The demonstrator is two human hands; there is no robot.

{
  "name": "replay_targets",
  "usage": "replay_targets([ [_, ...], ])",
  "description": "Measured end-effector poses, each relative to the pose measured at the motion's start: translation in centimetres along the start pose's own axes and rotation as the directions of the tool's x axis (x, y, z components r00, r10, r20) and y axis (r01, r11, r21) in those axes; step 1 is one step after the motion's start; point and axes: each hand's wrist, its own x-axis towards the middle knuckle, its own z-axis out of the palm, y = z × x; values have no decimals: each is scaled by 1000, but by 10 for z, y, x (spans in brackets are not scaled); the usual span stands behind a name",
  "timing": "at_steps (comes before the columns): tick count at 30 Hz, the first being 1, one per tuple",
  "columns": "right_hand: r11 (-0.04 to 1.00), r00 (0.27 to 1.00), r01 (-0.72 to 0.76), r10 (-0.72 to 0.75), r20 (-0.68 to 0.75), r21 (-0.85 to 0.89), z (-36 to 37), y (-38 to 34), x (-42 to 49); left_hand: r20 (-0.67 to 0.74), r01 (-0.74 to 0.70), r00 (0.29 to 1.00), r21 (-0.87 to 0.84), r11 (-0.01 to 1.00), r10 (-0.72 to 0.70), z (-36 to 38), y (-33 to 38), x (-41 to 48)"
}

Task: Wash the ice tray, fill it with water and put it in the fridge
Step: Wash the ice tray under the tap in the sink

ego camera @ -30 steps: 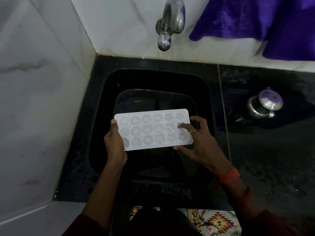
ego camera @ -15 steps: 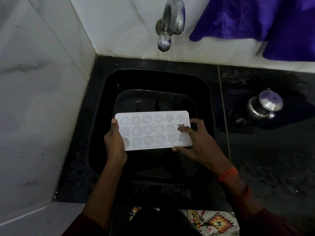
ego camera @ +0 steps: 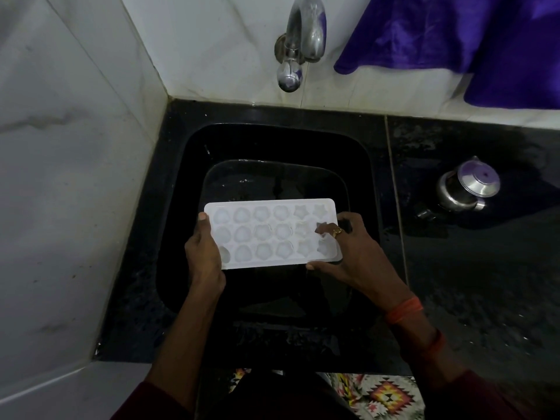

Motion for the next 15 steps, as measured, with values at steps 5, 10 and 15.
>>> replay_targets([
  [5,999,999,-13,14,42,-32,1,-1,0,7,5,1000,6,1000,-5,-1,-1,-1],
  [10,1000,1000,-5,5,25,-15,2,-1,-1,4,2,1000,-2,1000,-2,-2,-3,0],
  [15,999,999,-11,13,43,-30,1,-3,-1,-11,9,1000,20,1000,-9,-4,-3,0],
])
